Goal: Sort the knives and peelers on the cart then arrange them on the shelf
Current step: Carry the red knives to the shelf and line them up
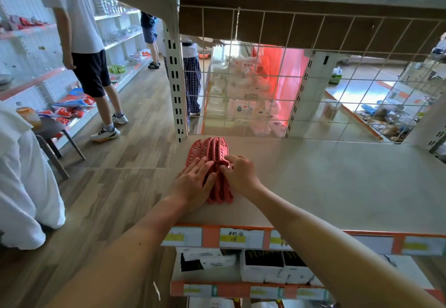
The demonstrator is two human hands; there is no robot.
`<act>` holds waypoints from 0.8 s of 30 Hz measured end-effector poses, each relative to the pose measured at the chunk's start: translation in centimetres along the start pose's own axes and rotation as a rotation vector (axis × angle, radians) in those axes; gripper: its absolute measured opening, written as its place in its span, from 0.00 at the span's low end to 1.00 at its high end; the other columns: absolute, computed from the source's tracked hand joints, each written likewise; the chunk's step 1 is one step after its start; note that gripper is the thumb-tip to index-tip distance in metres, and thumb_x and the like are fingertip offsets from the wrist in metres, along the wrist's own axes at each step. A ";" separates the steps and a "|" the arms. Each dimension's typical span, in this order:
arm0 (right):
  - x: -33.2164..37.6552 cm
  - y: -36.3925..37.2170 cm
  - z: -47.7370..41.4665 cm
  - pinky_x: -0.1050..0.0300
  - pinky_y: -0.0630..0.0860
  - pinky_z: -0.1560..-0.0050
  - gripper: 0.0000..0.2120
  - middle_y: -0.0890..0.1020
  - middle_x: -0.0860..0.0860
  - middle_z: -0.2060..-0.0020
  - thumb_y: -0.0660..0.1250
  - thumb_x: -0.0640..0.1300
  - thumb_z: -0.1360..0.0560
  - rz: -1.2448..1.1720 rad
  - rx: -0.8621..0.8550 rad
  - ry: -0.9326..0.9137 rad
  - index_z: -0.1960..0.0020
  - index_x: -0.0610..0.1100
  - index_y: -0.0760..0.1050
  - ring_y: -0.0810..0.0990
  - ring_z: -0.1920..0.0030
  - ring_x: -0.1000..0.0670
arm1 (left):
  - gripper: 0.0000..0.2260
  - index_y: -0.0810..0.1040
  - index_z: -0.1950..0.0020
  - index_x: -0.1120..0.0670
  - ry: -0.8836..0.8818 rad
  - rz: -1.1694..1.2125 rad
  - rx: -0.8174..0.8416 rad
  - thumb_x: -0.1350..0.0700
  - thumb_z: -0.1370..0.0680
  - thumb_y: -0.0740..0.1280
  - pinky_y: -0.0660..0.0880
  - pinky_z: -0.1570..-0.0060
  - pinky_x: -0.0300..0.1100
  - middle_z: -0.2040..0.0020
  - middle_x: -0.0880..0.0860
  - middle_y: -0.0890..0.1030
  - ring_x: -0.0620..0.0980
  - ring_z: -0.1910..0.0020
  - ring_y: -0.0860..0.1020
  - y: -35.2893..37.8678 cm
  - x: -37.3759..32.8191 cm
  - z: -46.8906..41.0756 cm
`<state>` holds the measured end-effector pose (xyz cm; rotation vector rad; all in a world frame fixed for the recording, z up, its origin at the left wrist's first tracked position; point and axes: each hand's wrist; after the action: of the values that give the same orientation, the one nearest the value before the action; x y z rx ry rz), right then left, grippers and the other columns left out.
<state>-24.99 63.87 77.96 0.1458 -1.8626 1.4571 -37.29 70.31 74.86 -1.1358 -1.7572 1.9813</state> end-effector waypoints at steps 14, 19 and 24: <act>-6.1 -8.6 4.7 0.53 0.69 0.37 0.21 0.73 0.44 0.33 0.60 0.48 0.22 0.230 0.042 0.124 0.30 0.45 0.68 0.71 0.33 0.42 | 0.25 0.53 0.23 0.50 -0.032 -0.167 0.189 0.46 0.19 0.51 0.46 0.25 0.56 0.22 0.51 0.50 0.54 0.23 0.45 -1.9 -7.9 -1.7; -10.8 -12.8 9.1 0.54 0.65 0.33 0.22 0.70 0.45 0.30 0.59 0.49 0.21 0.247 0.049 0.166 0.28 0.47 0.66 0.66 0.30 0.45 | 0.26 0.56 0.23 0.54 -0.071 -0.142 0.155 0.47 0.19 0.54 0.49 0.25 0.48 0.23 0.54 0.55 0.54 0.23 0.52 -0.9 -14.1 -0.3; -16.4 -17.1 15.8 0.55 0.64 0.32 0.22 0.69 0.44 0.30 0.59 0.49 0.21 0.205 0.043 0.205 0.28 0.47 0.65 0.65 0.29 0.45 | 0.25 0.54 0.23 0.53 -0.074 -0.143 0.162 0.46 0.19 0.53 0.50 0.24 0.47 0.22 0.52 0.51 0.55 0.23 0.48 3.2 -22.2 5.3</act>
<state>-12.21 38.49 80.30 -0.1732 -1.7196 1.5862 -25.29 51.33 80.03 -0.8708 -1.6279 2.0597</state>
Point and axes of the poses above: each hand's wrist, its own z-axis away from the middle knuckle, its own y-axis out of the palm, x = y × z
